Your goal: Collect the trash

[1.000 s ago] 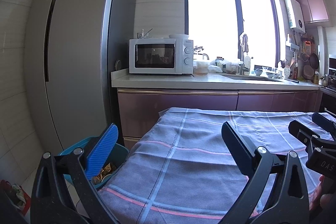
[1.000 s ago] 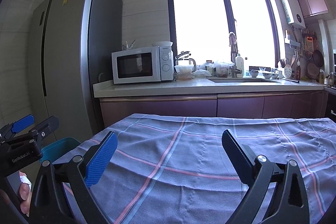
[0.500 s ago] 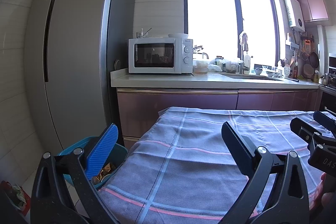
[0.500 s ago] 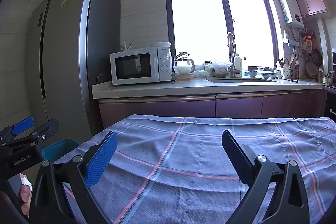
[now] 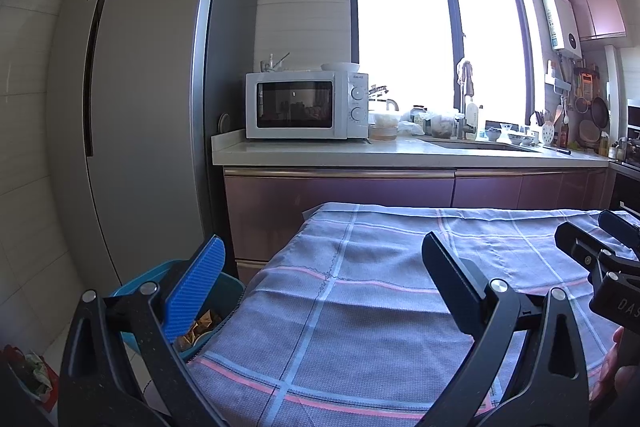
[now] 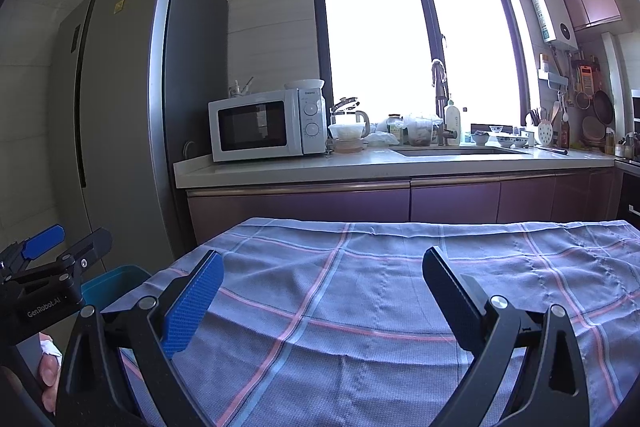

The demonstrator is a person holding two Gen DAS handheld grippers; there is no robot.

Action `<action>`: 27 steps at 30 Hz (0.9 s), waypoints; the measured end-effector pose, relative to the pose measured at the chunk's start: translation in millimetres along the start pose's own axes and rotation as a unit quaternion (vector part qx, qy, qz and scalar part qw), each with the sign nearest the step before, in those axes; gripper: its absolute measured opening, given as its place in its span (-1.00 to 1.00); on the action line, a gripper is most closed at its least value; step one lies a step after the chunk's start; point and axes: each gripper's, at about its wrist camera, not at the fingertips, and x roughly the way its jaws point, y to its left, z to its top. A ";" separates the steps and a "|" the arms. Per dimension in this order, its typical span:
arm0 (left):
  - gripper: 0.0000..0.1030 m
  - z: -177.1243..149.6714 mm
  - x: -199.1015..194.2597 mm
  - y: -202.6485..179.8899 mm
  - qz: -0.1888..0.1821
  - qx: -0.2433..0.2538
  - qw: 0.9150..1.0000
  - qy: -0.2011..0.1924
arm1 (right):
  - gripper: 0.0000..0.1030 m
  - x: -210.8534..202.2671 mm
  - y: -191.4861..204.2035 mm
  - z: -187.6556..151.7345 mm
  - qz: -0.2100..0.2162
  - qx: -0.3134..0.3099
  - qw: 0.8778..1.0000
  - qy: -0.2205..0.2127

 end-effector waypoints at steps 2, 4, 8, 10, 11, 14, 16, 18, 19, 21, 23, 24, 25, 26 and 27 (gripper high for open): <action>0.89 -0.6 0.2 0.4 0.000 -0.001 1.000 0.001 | 0.87 -0.2 -0.2 -0.1 0.000 0.000 1.000 -0.001; 0.89 -0.3 -0.3 0.8 0.000 -0.002 1.000 0.001 | 0.87 -0.1 -0.3 -0.3 0.000 0.000 1.000 -0.001; 0.89 -0.3 -0.8 1.0 0.000 -0.002 1.000 0.000 | 0.87 -0.9 -1.1 -0.4 -0.001 0.003 1.000 -0.002; 0.89 0.2 -0.5 1.1 -0.001 -0.001 1.000 0.001 | 0.87 -0.7 -1.6 -0.5 -0.001 0.003 1.000 -0.001; 0.89 0.3 -0.2 1.2 -0.001 -0.001 1.000 0.001 | 0.87 -0.8 -1.6 -0.6 -0.002 0.003 1.000 -0.001; 0.89 0.3 -0.2 1.1 -0.001 -0.001 1.000 0.001 | 0.87 -0.5 -2.4 -0.3 -0.002 0.005 1.000 -0.001; 0.89 0.7 0.7 0.8 -0.001 -0.001 1.000 0.002 | 0.87 0.5 -2.7 -0.3 -0.002 0.005 1.000 0.000; 0.89 0.8 0.9 0.8 -0.001 -0.001 1.000 0.002 | 0.87 0.5 -2.7 -0.5 -0.002 0.005 1.000 0.000; 0.89 0.7 0.9 0.9 -0.001 -0.001 1.000 0.002 | 0.87 0.4 -2.6 -0.6 -0.002 0.005 1.000 0.000; 0.89 0.7 0.9 0.7 -0.001 0.000 1.000 0.002 | 0.87 0.7 -2.5 -0.5 -0.002 0.006 1.000 0.001; 0.89 0.5 1.8 0.5 0.000 0.000 1.000 0.003 | 0.87 0.5 -3.1 -0.8 -0.002 0.007 1.000 0.001; 0.89 0.4 2.4 0.5 0.000 0.000 1.000 0.003 | 0.87 0.4 -3.3 -0.8 -0.002 0.007 1.000 0.001; 0.89 0.0 2.5 0.6 0.000 0.000 1.000 0.004 | 0.87 0.2 -3.4 -0.8 -0.003 0.007 1.000 0.001; 0.89 -0.1 2.8 0.5 0.000 0.000 1.000 0.004 | 0.87 0.1 -3.5 -0.8 -0.002 0.007 1.000 0.001; 0.89 0.0 2.7 0.2 -0.001 0.000 1.000 0.004 | 0.87 0.1 -3.6 -0.7 -0.002 0.007 1.000 0.000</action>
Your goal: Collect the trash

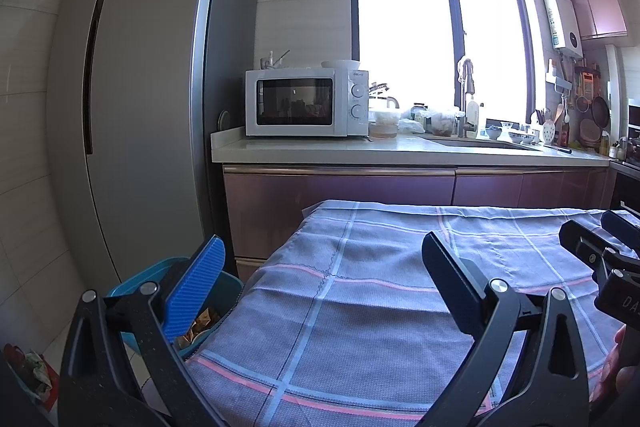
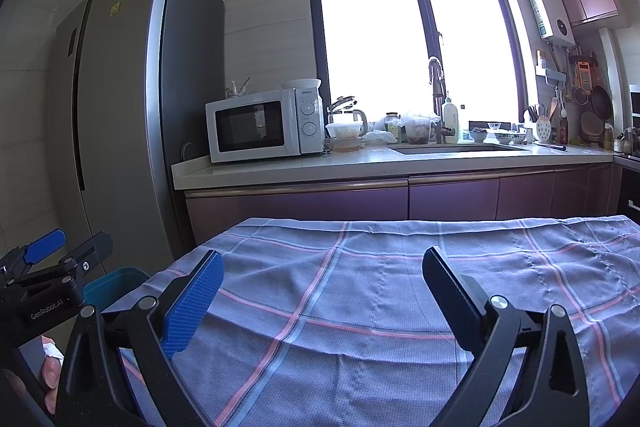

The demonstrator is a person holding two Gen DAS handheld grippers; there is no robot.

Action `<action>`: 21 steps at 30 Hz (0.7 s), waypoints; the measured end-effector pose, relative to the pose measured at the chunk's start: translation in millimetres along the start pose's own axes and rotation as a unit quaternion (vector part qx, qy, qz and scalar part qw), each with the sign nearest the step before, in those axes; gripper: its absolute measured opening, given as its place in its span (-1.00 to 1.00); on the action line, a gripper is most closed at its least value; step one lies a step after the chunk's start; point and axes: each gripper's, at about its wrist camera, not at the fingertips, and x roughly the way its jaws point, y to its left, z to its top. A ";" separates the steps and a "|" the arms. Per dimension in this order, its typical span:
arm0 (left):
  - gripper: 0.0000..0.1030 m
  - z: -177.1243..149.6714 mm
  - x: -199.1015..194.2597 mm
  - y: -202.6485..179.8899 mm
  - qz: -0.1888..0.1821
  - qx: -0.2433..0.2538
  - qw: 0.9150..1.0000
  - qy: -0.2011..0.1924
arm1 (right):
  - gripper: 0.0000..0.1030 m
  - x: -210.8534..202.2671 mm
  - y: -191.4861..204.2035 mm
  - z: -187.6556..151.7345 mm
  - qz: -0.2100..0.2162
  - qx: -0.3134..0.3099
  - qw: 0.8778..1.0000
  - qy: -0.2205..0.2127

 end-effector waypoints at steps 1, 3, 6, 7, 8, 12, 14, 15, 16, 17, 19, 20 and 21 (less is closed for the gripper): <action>0.89 -0.4 0.0 0.0 0.000 0.000 1.000 0.000 | 0.87 0.4 0.1 0.0 0.000 0.000 1.000 0.000; 0.89 0.1 0.0 0.1 0.000 0.000 1.000 0.000 | 0.87 0.2 -0.1 -0.2 0.000 0.001 1.000 0.001; 0.89 0.0 0.4 0.0 0.000 0.000 1.000 -0.001 | 0.87 0.5 -0.3 -0.5 -0.001 0.001 1.000 0.001; 0.89 -0.5 0.6 0.1 0.000 0.000 1.000 -0.001 | 0.87 0.9 -0.5 -0.4 0.000 0.001 1.000 0.002; 0.89 -0.5 0.5 0.0 0.001 0.000 1.000 -0.001 | 0.87 0.9 -0.4 -0.5 -0.001 0.001 1.000 0.002; 0.89 -0.1 0.4 -0.7 0.001 0.001 1.000 0.000 | 0.87 1.5 -1.3 -0.7 -0.001 0.001 1.000 0.003; 0.89 -0.2 0.7 -1.1 0.000 0.001 1.000 0.000 | 0.87 1.5 -1.2 -1.0 -0.001 0.001 1.000 0.003; 0.89 -0.1 1.0 -1.4 0.001 0.001 1.000 0.000 | 0.87 1.4 -1.1 -0.9 -0.001 0.001 1.000 0.003; 0.89 -0.2 1.0 -1.4 0.001 0.001 1.000 0.000 | 0.87 1.4 -1.2 -1.0 -0.001 0.002 1.000 0.003; 0.89 -0.1 1.2 -1.4 0.000 0.001 1.000 0.000 | 0.87 1.4 -1.2 -1.0 -0.001 0.002 1.000 0.003; 0.89 -0.3 1.2 -1.6 0.001 0.001 1.000 0.001 | 0.87 1.7 -1.6 -1.3 -0.001 0.002 1.000 0.003; 0.89 0.0 1.5 -1.7 0.000 0.001 1.000 0.001 | 0.87 2.1 -1.7 -1.7 -0.001 0.002 1.000 0.004; 0.89 -0.3 1.5 -1.9 0.000 0.002 1.000 0.001 | 0.87 2.2 -1.8 -1.7 -0.001 0.003 1.000 0.004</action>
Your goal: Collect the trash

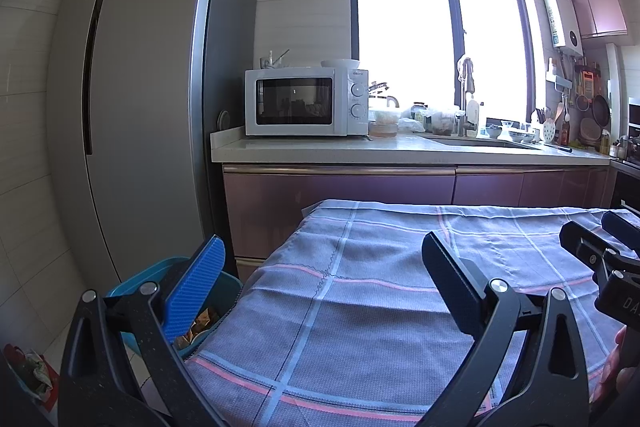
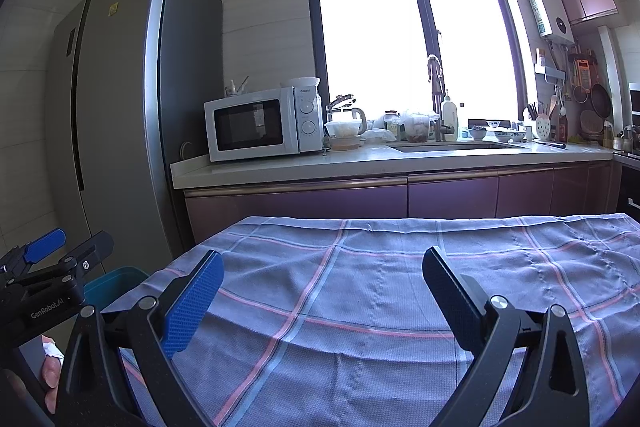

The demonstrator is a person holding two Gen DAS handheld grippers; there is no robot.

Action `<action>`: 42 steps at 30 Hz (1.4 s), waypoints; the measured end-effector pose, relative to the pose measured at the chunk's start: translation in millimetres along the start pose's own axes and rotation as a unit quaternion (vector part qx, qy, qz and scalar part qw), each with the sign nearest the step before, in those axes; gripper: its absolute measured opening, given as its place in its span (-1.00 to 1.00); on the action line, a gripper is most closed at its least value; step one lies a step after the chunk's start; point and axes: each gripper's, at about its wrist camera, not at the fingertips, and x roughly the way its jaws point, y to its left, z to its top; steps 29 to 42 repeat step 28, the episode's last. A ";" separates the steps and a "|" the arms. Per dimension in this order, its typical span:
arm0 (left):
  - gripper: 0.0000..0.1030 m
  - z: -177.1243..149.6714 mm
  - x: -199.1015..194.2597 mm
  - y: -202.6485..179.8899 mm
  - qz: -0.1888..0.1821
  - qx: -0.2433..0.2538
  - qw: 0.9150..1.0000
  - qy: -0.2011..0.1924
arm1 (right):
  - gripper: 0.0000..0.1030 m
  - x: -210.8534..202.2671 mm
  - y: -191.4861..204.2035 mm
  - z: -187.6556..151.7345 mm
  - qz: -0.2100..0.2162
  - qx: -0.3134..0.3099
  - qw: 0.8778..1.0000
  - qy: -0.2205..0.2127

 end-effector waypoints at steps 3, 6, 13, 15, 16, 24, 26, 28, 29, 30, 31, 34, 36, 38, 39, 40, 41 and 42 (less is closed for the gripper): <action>0.89 -0.2 0.1 -0.1 0.000 0.000 1.000 0.000 | 0.87 -0.1 -0.1 -0.4 -0.001 0.000 1.000 0.000; 0.89 0.3 0.0 0.1 0.000 0.000 1.000 0.000 | 0.87 0.4 -0.4 -0.3 -0.001 0.001 1.000 0.001; 0.89 -0.6 2.3 0.1 0.001 -0.001 1.000 0.001 | 0.87 0.7 -0.6 -0.6 -0.001 0.001 1.000 0.002; 0.89 -0.8 3.9 -0.4 0.005 0.001 1.000 0.001 | 0.87 0.9 -0.9 -0.9 -0.002 0.002 1.000 0.002; 0.89 -1.0 4.3 -0.8 0.005 0.002 1.000 0.000 | 0.87 0.5 -0.8 -1.0 -0.002 0.002 1.000 0.001; 0.89 -1.9 34.9 -5.9 -0.016 0.008 0.998 0.056 | 0.87 4.7 -10.7 -3.0 -0.011 0.007 1.000 0.010; 0.89 -3.2 58.4 -7.3 -0.044 0.004 0.994 0.102 | 0.87 7.7 -18.1 -3.7 -0.012 0.013 1.000 0.021; 0.89 -7.3 88.7 -10.3 -0.056 0.002 0.986 0.154 | 0.87 11.5 -29.5 -4.4 -0.024 0.026 0.999 0.036; 0.89 -7.3 88.7 -10.3 -0.056 0.002 0.986 0.154 | 0.87 11.5 -29.5 -4.4 -0.024 0.026 0.999 0.036; 0.89 -7.3 88.7 -10.3 -0.056 0.002 0.986 0.154 | 0.87 11.5 -29.5 -4.4 -0.024 0.026 0.999 0.036; 0.89 -7.3 88.7 -10.3 -0.056 0.002 0.986 0.154 | 0.87 11.5 -29.5 -4.4 -0.024 0.026 0.999 0.036; 0.89 -7.3 88.7 -10.3 -0.056 0.002 0.986 0.154 | 0.87 11.5 -29.5 -4.4 -0.024 0.026 0.999 0.036; 0.89 -7.3 88.7 -10.3 -0.056 0.002 0.986 0.154 | 0.87 11.5 -29.5 -4.4 -0.024 0.026 0.999 0.036; 0.89 -7.3 88.7 -10.3 -0.056 0.002 0.986 0.154 | 0.87 11.5 -29.5 -4.4 -0.024 0.026 0.999 0.036; 0.89 -7.3 88.7 -10.3 -0.056 0.002 0.986 0.154 | 0.87 11.5 -29.5 -4.4 -0.024 0.026 0.999 0.036; 0.89 -7.3 88.7 -10.3 -0.056 0.002 0.986 0.154 | 0.87 11.5 -29.5 -4.4 -0.024 0.026 0.999 0.036; 0.89 -7.3 88.7 -10.3 -0.056 0.002 0.986 0.154 | 0.87 11.5 -29.5 -4.4 -0.024 0.026 0.999 0.036; 0.89 -7.3 88.7 -10.3 -0.056 0.002 0.986 0.154 | 0.87 11.5 -29.5 -4.4 -0.024 0.026 0.999 0.036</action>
